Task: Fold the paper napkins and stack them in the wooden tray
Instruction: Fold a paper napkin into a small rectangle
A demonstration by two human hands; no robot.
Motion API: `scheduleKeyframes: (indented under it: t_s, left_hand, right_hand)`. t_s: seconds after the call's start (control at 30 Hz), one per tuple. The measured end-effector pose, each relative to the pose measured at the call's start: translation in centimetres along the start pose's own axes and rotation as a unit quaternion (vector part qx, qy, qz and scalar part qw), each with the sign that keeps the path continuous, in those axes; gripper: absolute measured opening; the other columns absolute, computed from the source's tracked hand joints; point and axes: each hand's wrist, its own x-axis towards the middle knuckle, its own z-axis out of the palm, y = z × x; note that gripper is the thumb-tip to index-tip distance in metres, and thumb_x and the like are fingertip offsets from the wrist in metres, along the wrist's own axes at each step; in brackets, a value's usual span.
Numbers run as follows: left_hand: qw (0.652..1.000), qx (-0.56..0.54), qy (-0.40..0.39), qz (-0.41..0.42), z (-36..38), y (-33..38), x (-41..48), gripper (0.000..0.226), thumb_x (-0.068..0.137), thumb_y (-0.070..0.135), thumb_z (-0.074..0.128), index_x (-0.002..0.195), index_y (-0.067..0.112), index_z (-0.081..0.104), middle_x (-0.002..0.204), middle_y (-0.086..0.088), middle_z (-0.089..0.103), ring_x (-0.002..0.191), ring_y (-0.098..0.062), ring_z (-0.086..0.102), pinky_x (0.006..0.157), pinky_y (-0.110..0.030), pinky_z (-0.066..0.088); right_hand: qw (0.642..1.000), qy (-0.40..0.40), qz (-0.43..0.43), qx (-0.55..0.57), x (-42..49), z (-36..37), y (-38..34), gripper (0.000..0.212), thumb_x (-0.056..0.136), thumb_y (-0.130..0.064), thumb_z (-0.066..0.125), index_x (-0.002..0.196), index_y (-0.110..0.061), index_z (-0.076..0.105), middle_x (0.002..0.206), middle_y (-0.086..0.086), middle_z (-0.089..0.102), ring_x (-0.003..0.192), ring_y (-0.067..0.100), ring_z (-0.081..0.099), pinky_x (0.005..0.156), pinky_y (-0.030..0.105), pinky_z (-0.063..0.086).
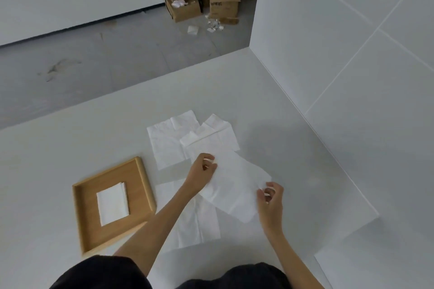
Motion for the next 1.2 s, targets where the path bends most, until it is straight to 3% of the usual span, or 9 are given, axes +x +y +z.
scheduleKeyframes:
  t_s: [0.13,0.27,0.37,0.5,0.6,0.8,1.03,1.1,1.2]
  left_hand:
    - [0.989,-0.122,0.086,0.014,-5.8,1.5,-5.5,0.025,0.098,0.014,0.064,0.119,0.028,0.064,0.081,0.003,0.062,0.070,-0.012,0.056,0.055,-0.020,0.046]
    - [0.953,-0.207,0.200,0.091,-13.1,4.1,-12.4,0.026,0.098,0.012,0.062,0.111,0.032,0.073,0.095,0.002,0.068,0.083,-0.012,0.061,0.073,-0.026,0.049]
    - [0.933,-0.233,0.249,0.113,-17.8,5.8,-17.3,0.025,0.097,0.013,0.063,0.104,0.033,0.077,0.101,0.010,0.077,0.086,-0.006,0.067,0.070,-0.019,0.054]
    - [0.922,-0.256,0.250,0.151,-22.7,7.1,-22.0,0.033,0.094,0.013,0.067,0.119,0.034,0.073,0.107,-0.014,0.069,0.097,-0.027,0.064,0.090,-0.045,0.055]
    - [0.919,-0.260,0.238,0.179,-25.4,7.2,-24.1,0.044,0.096,0.002,0.064,0.124,0.035,0.071,0.133,-0.006,0.068,0.116,-0.032,0.065,0.101,-0.046,0.055]
    - [0.916,-0.277,0.204,0.206,-29.4,6.8,-25.2,0.049,0.098,-0.004,0.057,0.132,0.030,0.067,0.126,0.003,0.072,0.112,-0.025,0.069,0.088,-0.035,0.061]
    - [0.896,-0.342,0.143,0.246,-32.4,7.3,-24.6,0.061,0.095,-0.012,0.054,0.140,0.029,0.059,0.141,0.007,0.064,0.128,-0.015,0.062,0.099,-0.036,0.056]
    - [0.887,-0.356,0.133,0.262,-32.8,7.5,-24.4,0.068,0.094,-0.015,0.051,0.144,0.031,0.054,0.146,0.004,0.060,0.135,-0.020,0.056,0.104,-0.040,0.052]
    - [0.868,-0.396,0.107,0.281,-33.4,7.8,-24.2,0.074,0.094,-0.015,0.049,0.147,0.036,0.046,0.137,-0.003,0.068,0.123,-0.026,0.066,0.091,-0.037,0.060]
  right_hand:
    - [0.986,-0.133,-0.076,0.070,0.4,0.5,-7.3,0.037,0.095,-0.006,0.064,0.118,-0.035,0.056,0.100,0.012,0.065,0.077,0.019,0.058,0.068,0.030,0.052]
    - [0.927,-0.311,-0.165,0.131,-1.2,2.6,-16.9,0.053,0.094,-0.004,0.065,0.131,-0.040,0.055,0.099,0.011,0.067,0.087,0.020,0.063,0.079,0.032,0.053]
    - [0.888,-0.391,-0.187,0.152,-3.6,5.1,-22.9,0.056,0.096,-0.006,0.063,0.137,-0.043,0.051,0.112,0.004,0.076,0.099,0.019,0.073,0.080,0.029,0.060]
    - [0.851,-0.468,-0.193,0.141,-7.2,8.3,-29.0,0.069,0.089,-0.019,0.071,0.144,-0.049,0.042,0.119,-0.006,0.075,0.108,0.021,0.072,0.083,0.033,0.061]
    - [0.844,-0.475,-0.221,0.111,-9.4,10.0,-31.2,0.069,0.094,-0.009,0.067,0.146,-0.046,0.041,0.111,-0.003,0.078,0.105,0.021,0.073,0.085,0.032,0.060]
    - [0.845,-0.478,-0.186,0.151,-12.5,11.9,-32.9,0.067,0.096,-0.005,0.062,0.148,-0.041,0.040,0.119,0.009,0.075,0.108,0.031,0.072,0.080,0.037,0.062]
    - [0.857,-0.438,-0.180,0.204,-14.0,12.8,-34.0,0.069,0.095,0.004,0.054,0.149,-0.037,0.042,0.122,0.017,0.072,0.108,0.037,0.070,0.084,0.042,0.062]
    - [0.858,-0.431,-0.188,0.207,-14.2,13.0,-34.4,0.072,0.094,0.007,0.053,0.149,-0.037,0.042,0.122,0.017,0.072,0.107,0.039,0.070,0.082,0.043,0.062]
    - [0.859,-0.418,-0.200,0.218,-14.4,13.4,-35.2,0.073,0.092,0.012,0.049,0.148,-0.035,0.044,0.119,0.015,0.073,0.109,0.043,0.067,0.086,0.048,0.059]
